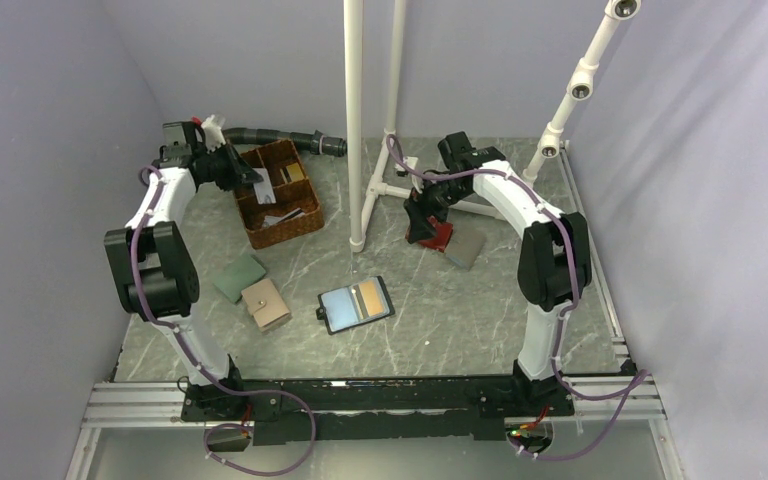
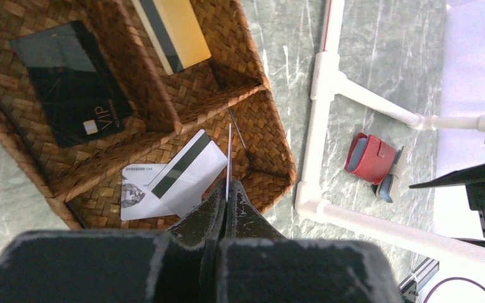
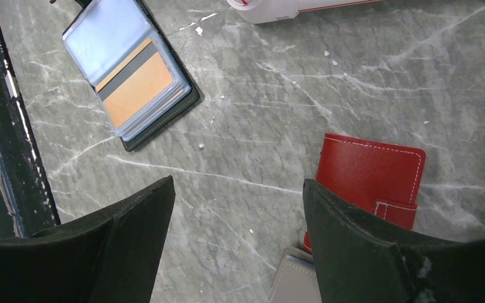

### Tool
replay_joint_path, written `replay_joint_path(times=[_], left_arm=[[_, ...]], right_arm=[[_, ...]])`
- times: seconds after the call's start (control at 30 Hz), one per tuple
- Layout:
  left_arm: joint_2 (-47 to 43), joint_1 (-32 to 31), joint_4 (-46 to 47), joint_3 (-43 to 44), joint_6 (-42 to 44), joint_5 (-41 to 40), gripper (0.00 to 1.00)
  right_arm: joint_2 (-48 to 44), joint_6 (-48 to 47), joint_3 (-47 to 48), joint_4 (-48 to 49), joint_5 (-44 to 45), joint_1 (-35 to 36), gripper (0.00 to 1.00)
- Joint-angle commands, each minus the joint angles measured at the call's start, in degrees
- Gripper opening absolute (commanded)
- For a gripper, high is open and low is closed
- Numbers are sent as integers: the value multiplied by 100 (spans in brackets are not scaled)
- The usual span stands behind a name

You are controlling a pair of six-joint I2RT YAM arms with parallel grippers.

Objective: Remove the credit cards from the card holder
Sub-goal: Place the credit card in the storage box.

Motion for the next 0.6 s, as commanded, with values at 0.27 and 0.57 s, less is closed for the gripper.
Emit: replay_joint_path(times=[0.27,0.57], left_arm=[[158,-328,213,201,306,234,0],[447,-601,-251,432,530,-536,11]], right_arm=[[-103,76,108,188,-163,-13,76],[-359,83,-171,389,-235,-12,76]])
